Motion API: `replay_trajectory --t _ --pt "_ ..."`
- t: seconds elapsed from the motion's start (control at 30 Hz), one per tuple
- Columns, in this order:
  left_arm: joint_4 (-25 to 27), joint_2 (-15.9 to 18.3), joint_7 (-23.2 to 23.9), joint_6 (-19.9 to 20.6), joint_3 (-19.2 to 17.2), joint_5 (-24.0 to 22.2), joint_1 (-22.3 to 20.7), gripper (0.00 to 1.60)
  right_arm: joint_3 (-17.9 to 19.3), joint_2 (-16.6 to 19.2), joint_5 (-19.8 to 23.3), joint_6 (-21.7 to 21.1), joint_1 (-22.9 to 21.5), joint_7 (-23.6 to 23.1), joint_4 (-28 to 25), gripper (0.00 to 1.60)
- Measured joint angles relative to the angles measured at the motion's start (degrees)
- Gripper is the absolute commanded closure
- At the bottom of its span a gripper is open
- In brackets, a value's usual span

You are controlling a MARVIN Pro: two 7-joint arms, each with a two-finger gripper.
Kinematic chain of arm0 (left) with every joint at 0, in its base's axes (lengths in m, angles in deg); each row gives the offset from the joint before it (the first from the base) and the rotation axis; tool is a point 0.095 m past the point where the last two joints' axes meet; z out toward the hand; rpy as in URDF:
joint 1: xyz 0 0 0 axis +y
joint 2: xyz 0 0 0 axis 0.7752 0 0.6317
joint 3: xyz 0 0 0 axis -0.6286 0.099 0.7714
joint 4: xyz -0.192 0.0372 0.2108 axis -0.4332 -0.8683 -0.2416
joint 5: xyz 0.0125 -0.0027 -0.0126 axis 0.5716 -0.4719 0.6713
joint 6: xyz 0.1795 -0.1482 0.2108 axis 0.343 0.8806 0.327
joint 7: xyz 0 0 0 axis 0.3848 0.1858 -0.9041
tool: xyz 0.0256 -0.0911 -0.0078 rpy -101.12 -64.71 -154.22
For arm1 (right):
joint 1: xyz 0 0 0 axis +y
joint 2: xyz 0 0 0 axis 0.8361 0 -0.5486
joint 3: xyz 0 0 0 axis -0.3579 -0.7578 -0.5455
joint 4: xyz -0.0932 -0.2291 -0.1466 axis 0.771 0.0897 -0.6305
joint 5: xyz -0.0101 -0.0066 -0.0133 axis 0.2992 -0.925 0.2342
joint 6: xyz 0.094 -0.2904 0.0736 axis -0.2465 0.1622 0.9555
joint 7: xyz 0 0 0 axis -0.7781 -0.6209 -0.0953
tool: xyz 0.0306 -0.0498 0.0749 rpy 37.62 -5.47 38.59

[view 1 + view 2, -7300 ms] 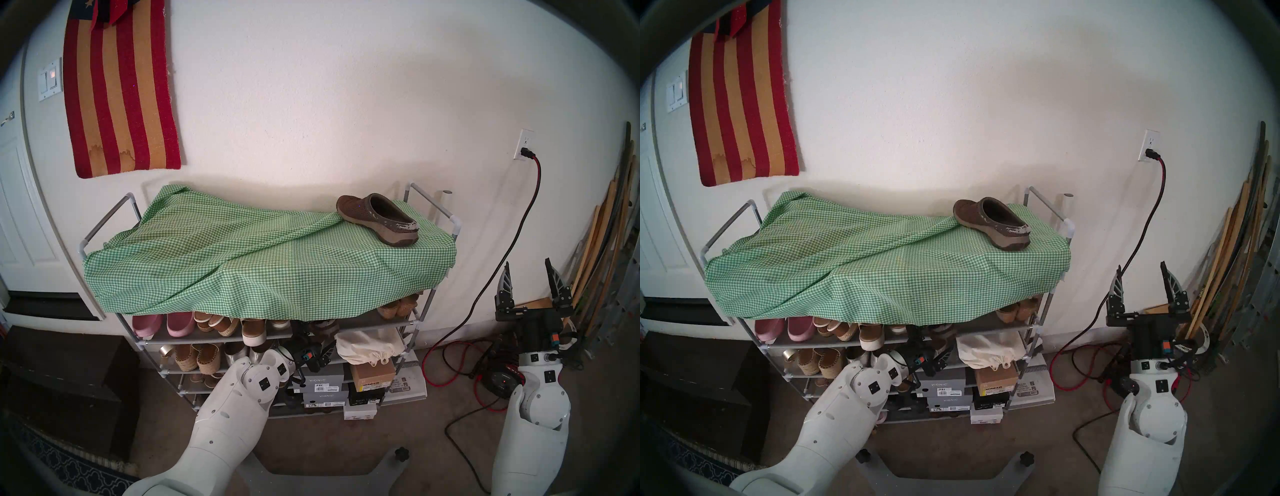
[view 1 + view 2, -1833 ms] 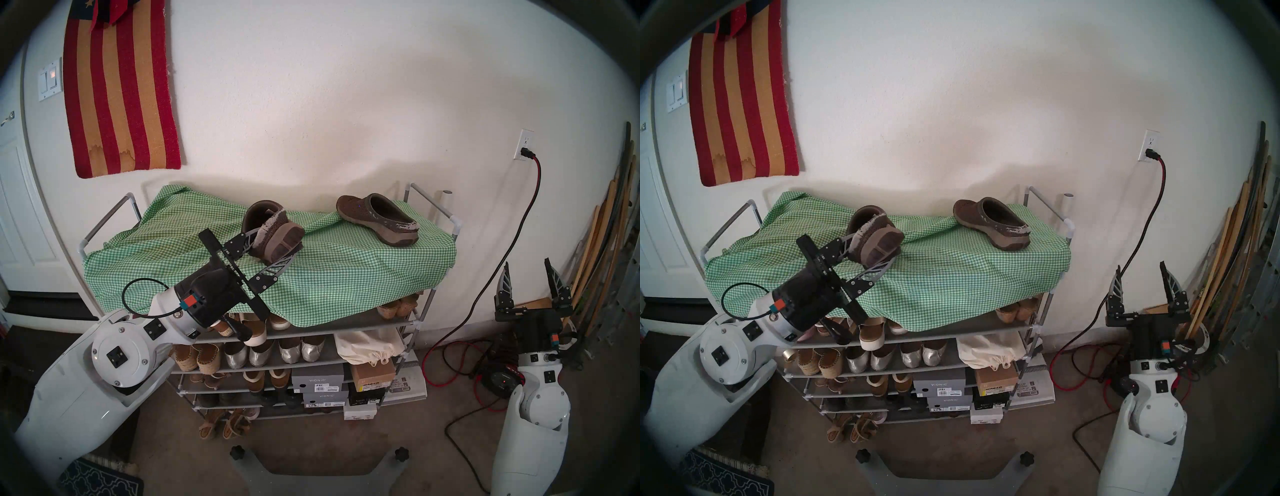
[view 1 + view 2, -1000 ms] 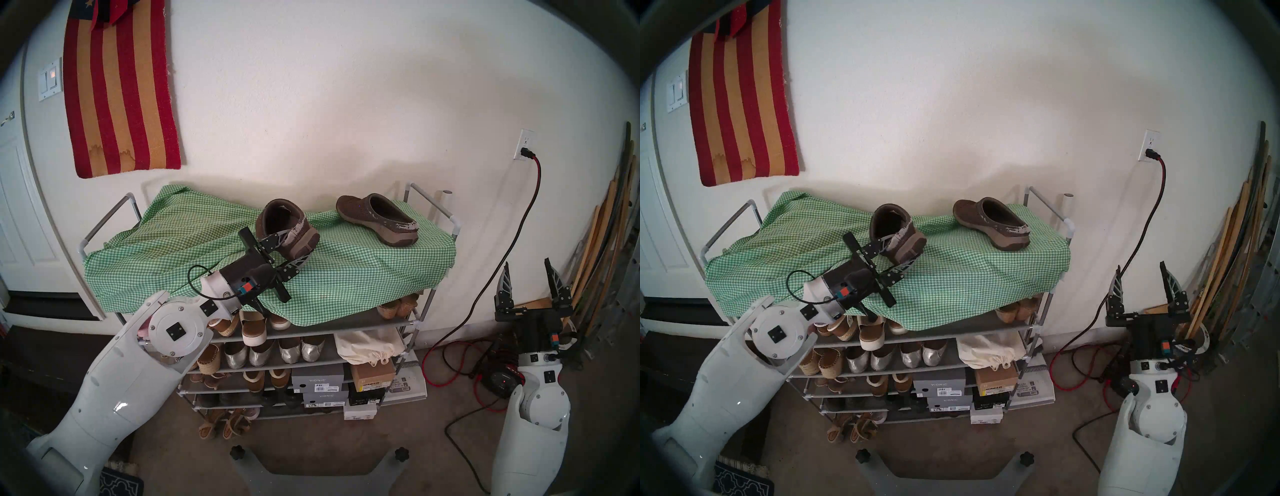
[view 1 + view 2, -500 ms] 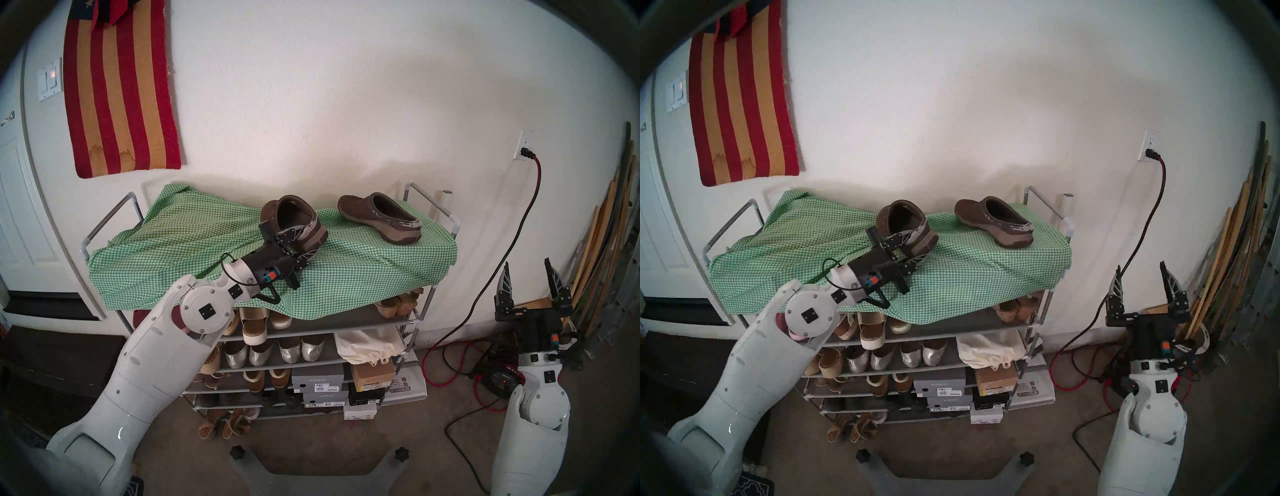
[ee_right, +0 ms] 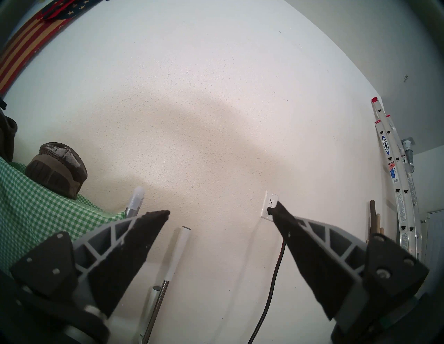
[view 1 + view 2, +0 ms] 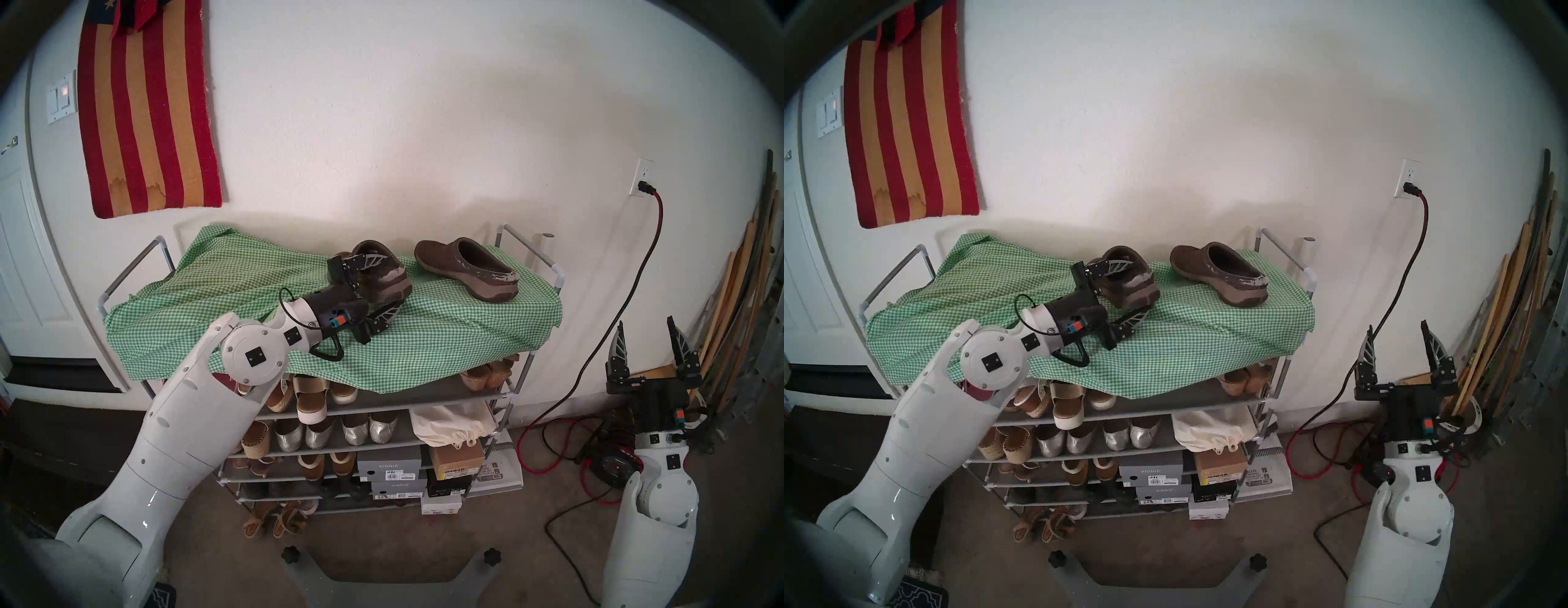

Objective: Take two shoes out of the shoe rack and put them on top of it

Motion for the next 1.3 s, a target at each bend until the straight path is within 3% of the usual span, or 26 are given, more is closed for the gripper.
replay_trajectory --t 0.3,0.5,0.87,1.07,1.3 --pt "7.85 5.79 9.53 0.74 -5.32 -4.54 5.25 0.0 0.0 0.0 0.01 0.02 0.0 -0.01 0.01 0.0" --pt "13.92 10.45 15.65 1.91 -11.69 -9.75 9.62 0.0 0.0 0.0 0.02 0.04 0.0 -0.02 0.02 0.0" --pt "18.11 16.83 23.83 5.28 -22.6 -20.18 16.5 0.0 0.0 0.0 0.03 0.05 -0.01 -0.03 0.02 0.0" --pt "18.52 17.51 23.36 6.79 -28.16 -25.96 19.59 0.0 0.0 0.0 0.03 0.05 -0.01 -0.03 0.02 0.0" --pt "17.85 14.52 18.16 8.19 -35.27 -32.21 22.09 0.0 0.0 0.0 0.04 0.06 -0.01 -0.04 0.02 0.0"
